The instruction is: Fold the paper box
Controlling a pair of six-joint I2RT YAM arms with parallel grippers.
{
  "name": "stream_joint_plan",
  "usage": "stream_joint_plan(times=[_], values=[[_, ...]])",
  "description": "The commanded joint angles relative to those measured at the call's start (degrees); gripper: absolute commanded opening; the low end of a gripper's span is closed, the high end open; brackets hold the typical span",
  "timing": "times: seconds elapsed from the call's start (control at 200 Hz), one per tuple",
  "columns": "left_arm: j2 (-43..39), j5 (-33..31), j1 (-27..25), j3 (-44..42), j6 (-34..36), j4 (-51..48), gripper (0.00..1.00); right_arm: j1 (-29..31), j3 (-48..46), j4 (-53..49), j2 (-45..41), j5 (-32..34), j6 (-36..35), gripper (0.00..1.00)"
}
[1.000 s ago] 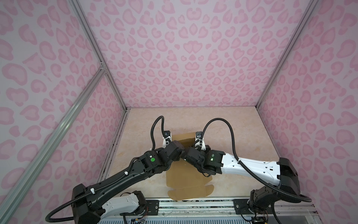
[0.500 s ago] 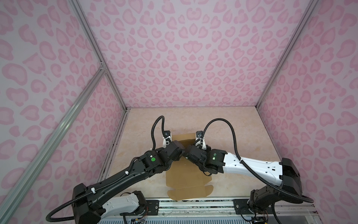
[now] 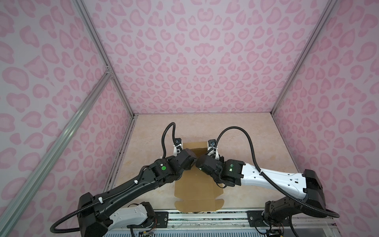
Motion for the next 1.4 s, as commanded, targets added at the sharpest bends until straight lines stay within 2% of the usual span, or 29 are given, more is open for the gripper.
stream_joint_plan(times=[0.0,0.21,0.475,0.655,0.945,1.005,1.11,1.23,1.31,1.395], values=[[0.27,-1.24,-0.02,0.82,-0.89,1.32,0.04,0.46,-0.78,0.14,-0.76,-0.64,0.6,0.44],[0.88,-1.57,-0.02,0.4,-0.8,0.93,0.04,1.69,-3.58,1.08,-4.5,-1.94,0.18,0.52],[2.37,-1.73,0.07,0.23,-0.11,1.18,0.04,2.39,-6.36,0.23,-9.71,-2.14,-0.09,0.54],[2.46,-2.85,0.16,-1.88,1.95,3.27,0.03,2.84,-8.12,-1.82,-14.6,0.23,-0.34,0.54],[4.75,-10.13,0.16,-5.03,3.39,4.77,0.03,2.43,-7.39,-1.78,-20.9,5.34,-3.66,0.54],[3.65,-8.72,0.5,-6.89,4.14,6.68,0.03,0.96,-5.49,-3.04,-20.43,3.92,-4.05,0.55],[1.49,-1.21,3.2,-9.94,5.24,10.06,0.03,-2.08,-3.48,-3.73,-20.13,0.08,-4.97,0.54],[0.81,6.64,5.77,-10.76,7.73,11.23,0.04,-2.93,-3.25,-3.82,-21.23,0.3,-6.38,0.54],[0.59,16.12,8.72,-11.11,9.61,12.77,0.04,-4.06,-3.89,-3.73,-22.01,-1.6,-6.82,0.54],[0.72,17.78,9.07,-10.61,10.75,12.35,0.04,-4.85,-4.7,-3.82,-22.06,-3.4,-6.85,0.54]])
